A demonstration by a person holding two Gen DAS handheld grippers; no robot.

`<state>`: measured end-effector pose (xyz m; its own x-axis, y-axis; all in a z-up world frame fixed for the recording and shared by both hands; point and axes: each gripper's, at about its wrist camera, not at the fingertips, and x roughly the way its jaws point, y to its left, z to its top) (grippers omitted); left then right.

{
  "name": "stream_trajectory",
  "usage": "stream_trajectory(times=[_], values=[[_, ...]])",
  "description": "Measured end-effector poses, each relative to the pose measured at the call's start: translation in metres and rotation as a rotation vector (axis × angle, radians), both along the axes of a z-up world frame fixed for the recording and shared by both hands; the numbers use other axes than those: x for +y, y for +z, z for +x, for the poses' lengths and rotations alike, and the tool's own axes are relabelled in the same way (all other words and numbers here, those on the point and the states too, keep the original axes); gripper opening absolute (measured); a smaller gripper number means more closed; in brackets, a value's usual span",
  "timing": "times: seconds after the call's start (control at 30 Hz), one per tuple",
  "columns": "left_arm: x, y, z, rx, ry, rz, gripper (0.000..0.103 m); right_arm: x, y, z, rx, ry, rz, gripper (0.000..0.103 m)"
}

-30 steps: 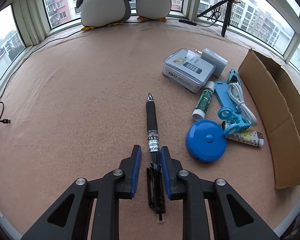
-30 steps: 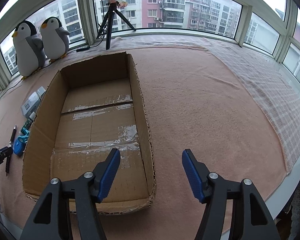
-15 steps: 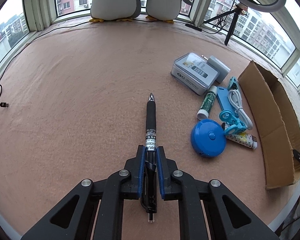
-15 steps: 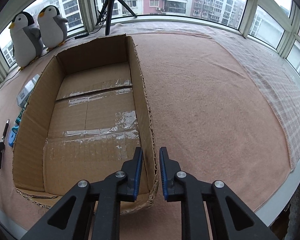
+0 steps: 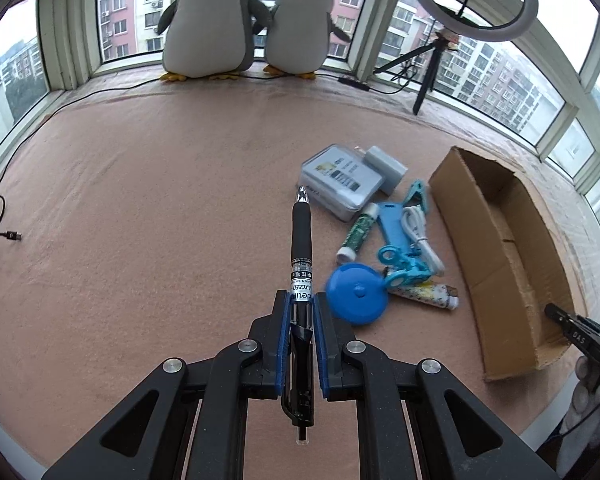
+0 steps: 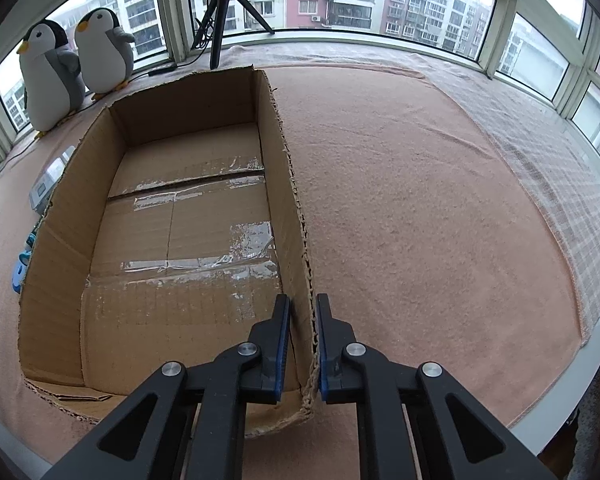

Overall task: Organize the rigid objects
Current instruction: 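Carry the black pen into the cardboard box and open the left tool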

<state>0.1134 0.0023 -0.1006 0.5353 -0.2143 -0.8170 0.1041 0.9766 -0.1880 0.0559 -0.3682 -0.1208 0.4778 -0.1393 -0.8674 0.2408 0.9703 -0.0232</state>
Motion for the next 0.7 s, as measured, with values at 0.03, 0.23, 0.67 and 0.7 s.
stream_trajectory(times=[0.03,0.23,0.67,0.7], values=[[-0.007,0.006,0.000,-0.011,-0.013,-0.006,0.012,0.000,0.000,0.000,-0.001,0.000,-0.001,0.011],[-0.068,0.040,0.005,-0.058,-0.120,-0.053,0.012,0.003,-0.001,-0.001,-0.006,0.000,-0.016,0.011],[-0.221,0.040,0.006,-0.043,-0.311,-0.062,0.012,0.002,-0.002,0.001,-0.008,0.000,-0.016,0.012],[-0.229,0.036,0.006,-0.040,-0.315,-0.051,0.012,0.003,-0.003,0.001,-0.007,0.000,-0.016,0.012]])
